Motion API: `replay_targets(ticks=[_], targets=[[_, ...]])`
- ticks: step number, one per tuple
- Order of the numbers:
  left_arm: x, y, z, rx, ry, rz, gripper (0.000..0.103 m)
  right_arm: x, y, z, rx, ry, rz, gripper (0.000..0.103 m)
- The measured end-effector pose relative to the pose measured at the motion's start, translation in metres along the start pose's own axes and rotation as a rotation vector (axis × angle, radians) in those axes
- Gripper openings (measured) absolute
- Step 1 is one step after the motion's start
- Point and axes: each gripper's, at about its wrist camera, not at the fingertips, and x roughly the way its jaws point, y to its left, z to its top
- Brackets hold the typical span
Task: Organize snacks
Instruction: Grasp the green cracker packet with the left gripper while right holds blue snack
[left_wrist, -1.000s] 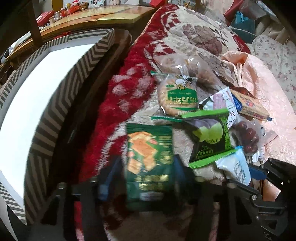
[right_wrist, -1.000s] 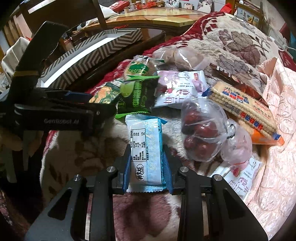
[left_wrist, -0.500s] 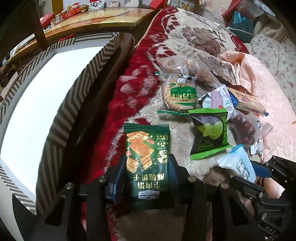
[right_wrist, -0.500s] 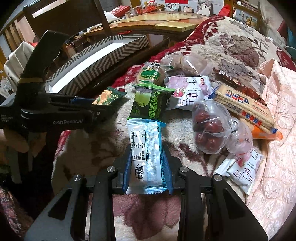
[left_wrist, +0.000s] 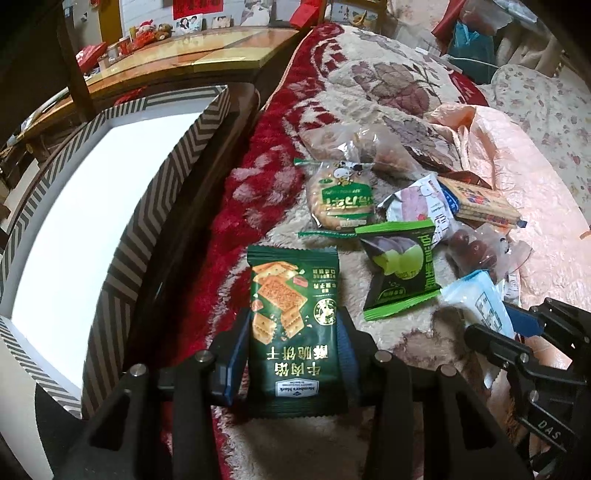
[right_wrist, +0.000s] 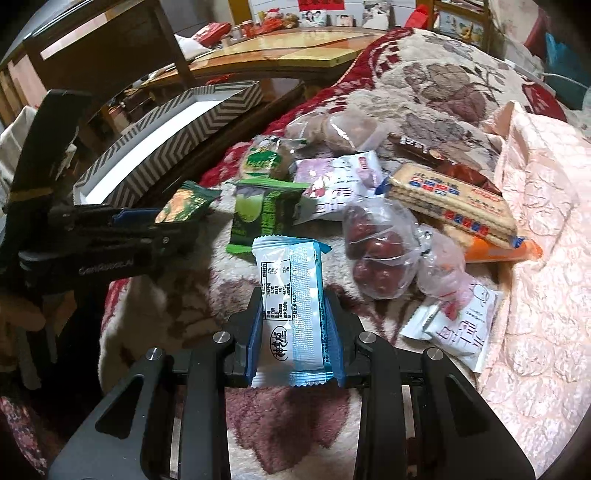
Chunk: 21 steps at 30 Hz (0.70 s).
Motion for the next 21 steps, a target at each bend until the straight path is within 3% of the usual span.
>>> replay_targets(ticks=[21], targets=[[-0.025,0.012,0.017,-0.030,-0.084,0.027,0.046,-0.010,0.020,0.036,-0.008,-0.044,0.001,0.029]])
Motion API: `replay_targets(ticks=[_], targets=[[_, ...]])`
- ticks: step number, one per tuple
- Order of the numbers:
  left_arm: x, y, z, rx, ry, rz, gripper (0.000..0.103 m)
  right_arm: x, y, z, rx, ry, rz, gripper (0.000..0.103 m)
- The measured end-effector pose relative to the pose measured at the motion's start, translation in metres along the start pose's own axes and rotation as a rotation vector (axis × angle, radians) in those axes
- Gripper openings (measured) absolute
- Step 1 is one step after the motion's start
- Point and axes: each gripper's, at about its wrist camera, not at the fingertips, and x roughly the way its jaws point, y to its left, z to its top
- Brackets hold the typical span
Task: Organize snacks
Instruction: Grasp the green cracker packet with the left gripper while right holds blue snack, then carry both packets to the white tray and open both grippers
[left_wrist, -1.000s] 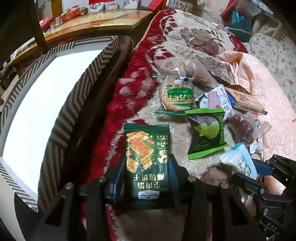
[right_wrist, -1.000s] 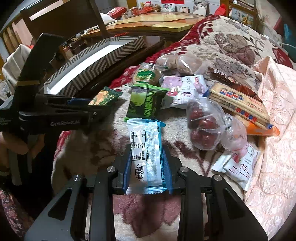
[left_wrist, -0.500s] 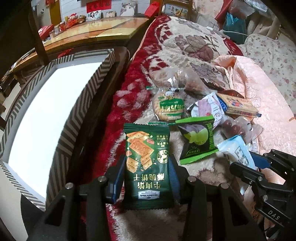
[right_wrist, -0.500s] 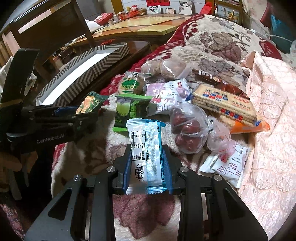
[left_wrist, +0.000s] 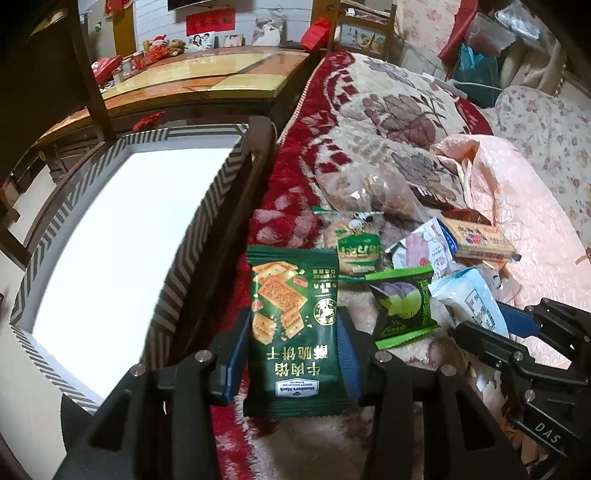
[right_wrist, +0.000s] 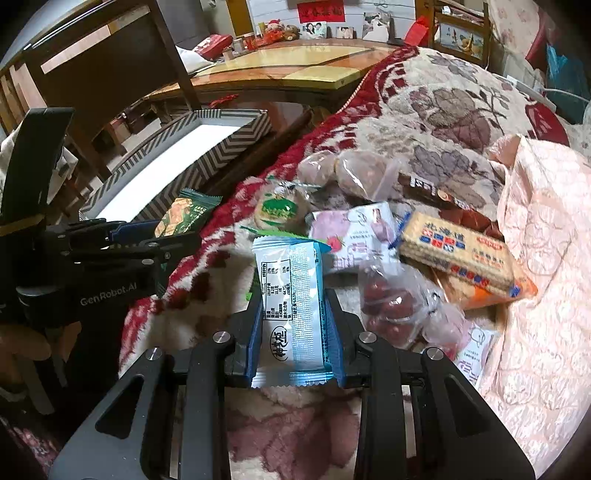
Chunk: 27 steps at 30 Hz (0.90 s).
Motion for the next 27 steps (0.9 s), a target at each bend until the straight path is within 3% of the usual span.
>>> replay_targets(ticks=[27], targets=[[-0.014,0.058,0.015,-0.108,-0.043,0.053,0.046,0.019,0.059,0.056,-0.083,-0.001,0.058,0.029]])
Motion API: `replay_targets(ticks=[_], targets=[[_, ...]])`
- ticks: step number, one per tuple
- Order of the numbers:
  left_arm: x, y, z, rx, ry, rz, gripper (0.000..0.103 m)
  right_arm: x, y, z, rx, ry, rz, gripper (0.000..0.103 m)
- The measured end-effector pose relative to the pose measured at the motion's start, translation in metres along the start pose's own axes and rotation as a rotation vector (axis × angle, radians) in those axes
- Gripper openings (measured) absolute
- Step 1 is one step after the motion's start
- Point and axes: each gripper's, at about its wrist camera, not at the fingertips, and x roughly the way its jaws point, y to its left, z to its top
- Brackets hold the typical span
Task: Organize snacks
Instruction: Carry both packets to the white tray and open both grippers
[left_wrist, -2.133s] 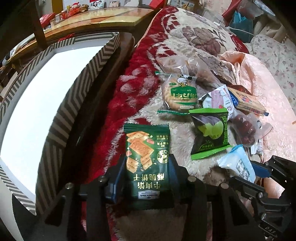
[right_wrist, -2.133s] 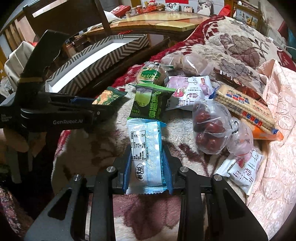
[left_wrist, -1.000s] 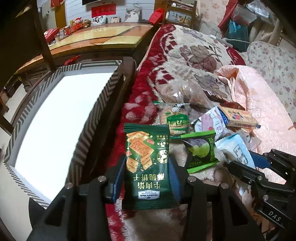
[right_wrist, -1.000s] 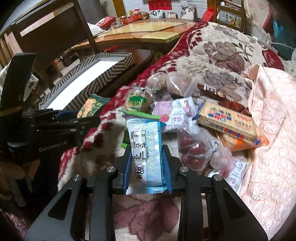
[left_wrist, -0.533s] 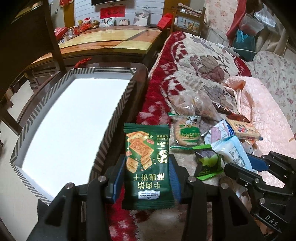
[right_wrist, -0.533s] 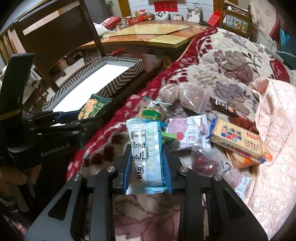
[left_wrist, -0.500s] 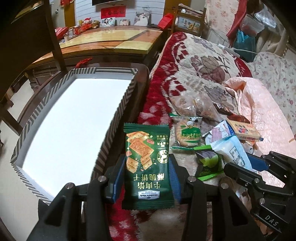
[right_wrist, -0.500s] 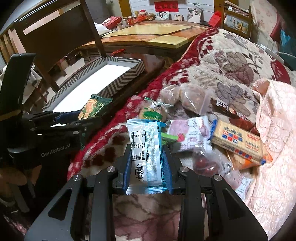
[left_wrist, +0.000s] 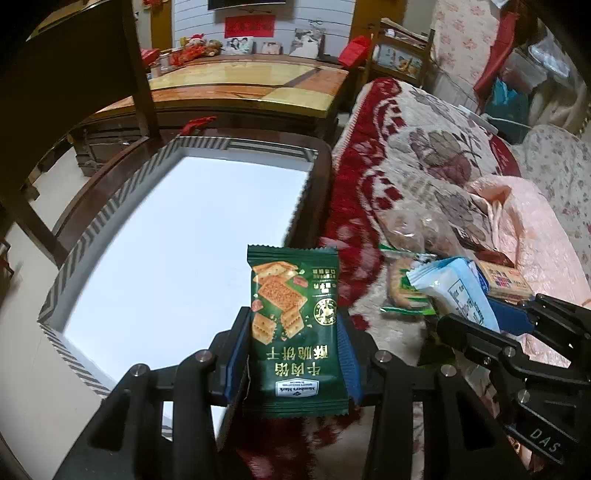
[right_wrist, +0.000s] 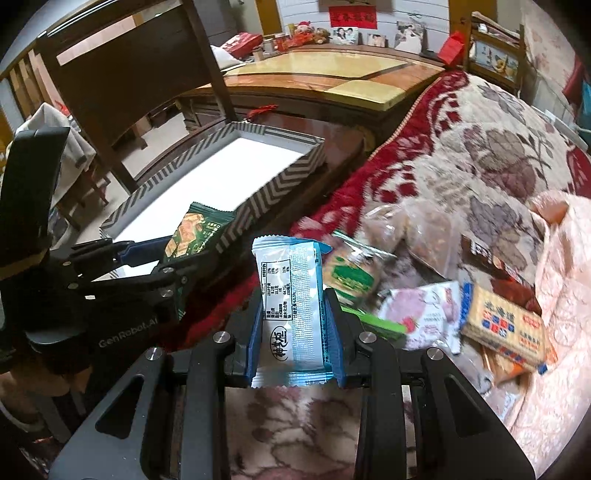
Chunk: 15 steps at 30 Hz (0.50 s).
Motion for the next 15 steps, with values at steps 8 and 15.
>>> replay_targets(ticks=[8,15], targets=[[-0.002,0.029,0.005,-0.044,-0.011,0.028,0.046,0.014,0.019,0.013,-0.032,0.016,0.029,0.029],[0.000,0.055,0.009,-0.086,-0.011,0.056,0.046,0.025,0.037,0.029,-0.068,0.025,0.052,0.029]])
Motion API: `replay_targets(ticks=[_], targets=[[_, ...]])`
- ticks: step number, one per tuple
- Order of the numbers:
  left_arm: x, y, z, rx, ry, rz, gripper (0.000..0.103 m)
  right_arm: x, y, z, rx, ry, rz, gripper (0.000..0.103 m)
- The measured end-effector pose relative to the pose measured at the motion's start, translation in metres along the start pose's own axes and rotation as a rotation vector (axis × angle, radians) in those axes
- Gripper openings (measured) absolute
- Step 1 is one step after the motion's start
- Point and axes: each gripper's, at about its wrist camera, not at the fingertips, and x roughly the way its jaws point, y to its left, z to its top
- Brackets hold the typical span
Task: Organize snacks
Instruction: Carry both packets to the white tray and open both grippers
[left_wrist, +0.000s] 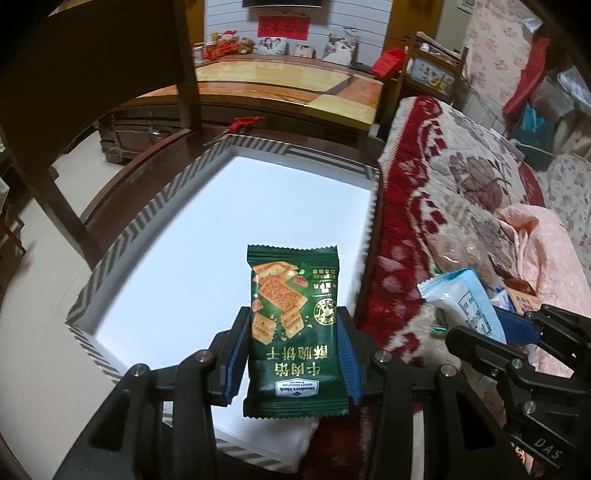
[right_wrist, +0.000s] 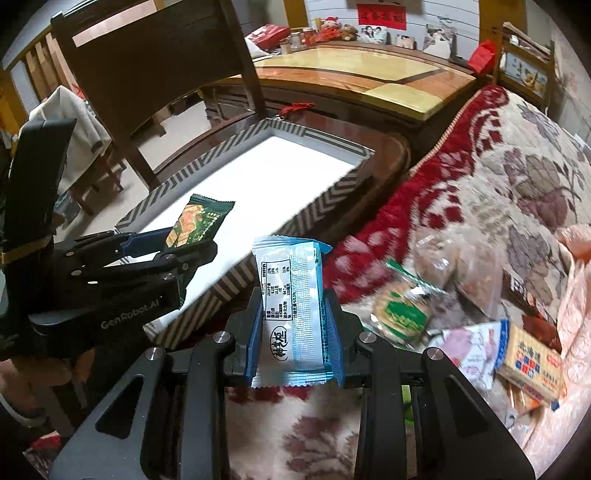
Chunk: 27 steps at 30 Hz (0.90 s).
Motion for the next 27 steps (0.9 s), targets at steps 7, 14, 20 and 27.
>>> replay_targets(ticks=[7,14,20,27], targets=[[0.006,0.028,0.004,-0.048,0.011,0.031,0.046,0.017,0.021,0.019,-0.044,0.017,0.029,0.029],[0.011,0.062,0.008,-0.094,0.015,0.082,0.046,0.039,0.045,0.035,-0.079,0.040,0.065,0.029],[0.021,0.081,0.008,-0.132,0.043,0.095,0.046,0.062,0.065,0.044,-0.115,0.074,0.077,0.029],[0.037,0.093,0.002,-0.160,0.095,0.109,0.046,0.091,0.082,0.052,-0.150,0.123,0.085,0.029]])
